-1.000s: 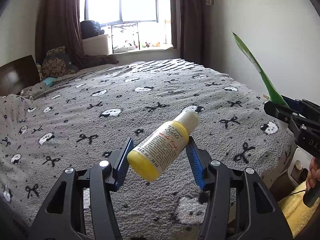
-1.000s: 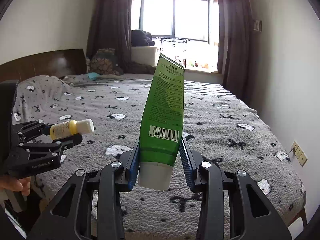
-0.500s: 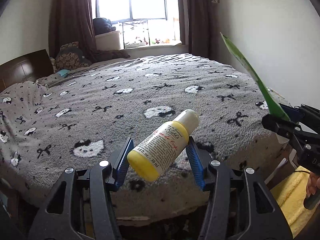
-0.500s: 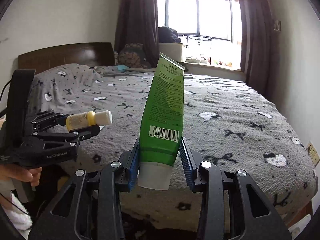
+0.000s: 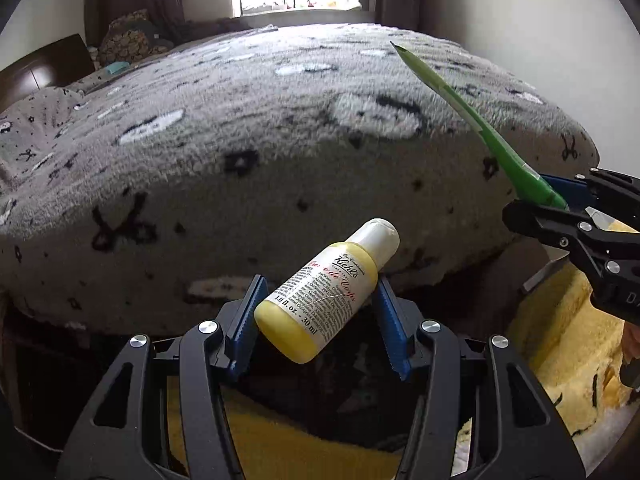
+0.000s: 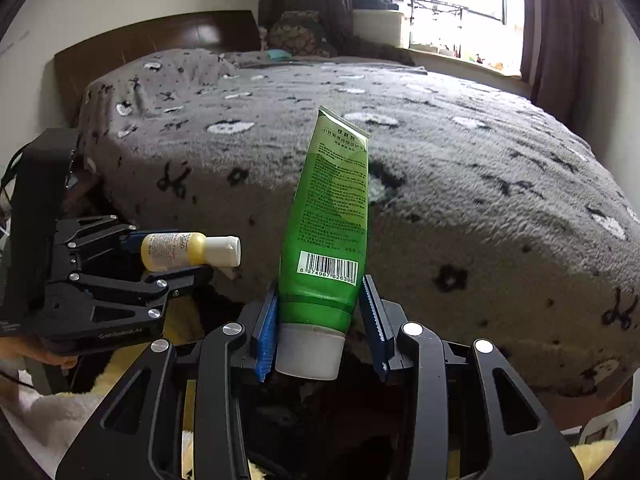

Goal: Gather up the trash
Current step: 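Carry the yellow bottle and green tube down past the bed edge to the bin, then open both grippers to drop the yellow bottle and green tube into the bin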

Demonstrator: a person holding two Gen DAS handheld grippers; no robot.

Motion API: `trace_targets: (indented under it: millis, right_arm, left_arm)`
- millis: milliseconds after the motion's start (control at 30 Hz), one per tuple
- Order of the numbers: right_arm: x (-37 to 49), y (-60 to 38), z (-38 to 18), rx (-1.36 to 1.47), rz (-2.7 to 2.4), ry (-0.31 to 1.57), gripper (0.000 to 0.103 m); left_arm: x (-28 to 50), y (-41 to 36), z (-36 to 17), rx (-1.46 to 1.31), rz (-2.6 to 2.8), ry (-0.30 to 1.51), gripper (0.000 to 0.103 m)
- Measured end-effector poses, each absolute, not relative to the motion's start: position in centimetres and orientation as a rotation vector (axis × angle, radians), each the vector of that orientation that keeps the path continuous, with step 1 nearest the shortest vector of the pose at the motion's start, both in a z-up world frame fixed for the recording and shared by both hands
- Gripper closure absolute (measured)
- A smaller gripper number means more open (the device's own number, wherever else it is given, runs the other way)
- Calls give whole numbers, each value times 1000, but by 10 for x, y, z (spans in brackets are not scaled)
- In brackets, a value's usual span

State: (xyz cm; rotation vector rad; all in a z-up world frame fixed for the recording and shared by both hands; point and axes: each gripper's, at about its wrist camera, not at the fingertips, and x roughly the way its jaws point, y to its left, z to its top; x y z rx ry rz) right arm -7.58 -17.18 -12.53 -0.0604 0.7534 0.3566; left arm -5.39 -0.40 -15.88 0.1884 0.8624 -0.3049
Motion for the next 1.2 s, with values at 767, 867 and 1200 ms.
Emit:
trace_targets:
  millis: [767, 867, 1200]
  right_arm:
    - [-49, -154, -239, -5, 406, 1153, 70]
    - [-45, -149, -250, -10, 420, 1198, 70]
    - [-41, -138, -251, 2, 435, 1216, 62]
  left_arm:
    - [-29, -2, -287, 193, -339, 1280, 52]
    - [-24, 0, -301, 174, -339, 1328, 52]
    - [-20, 5, -308, 144, -359, 1365, 45]
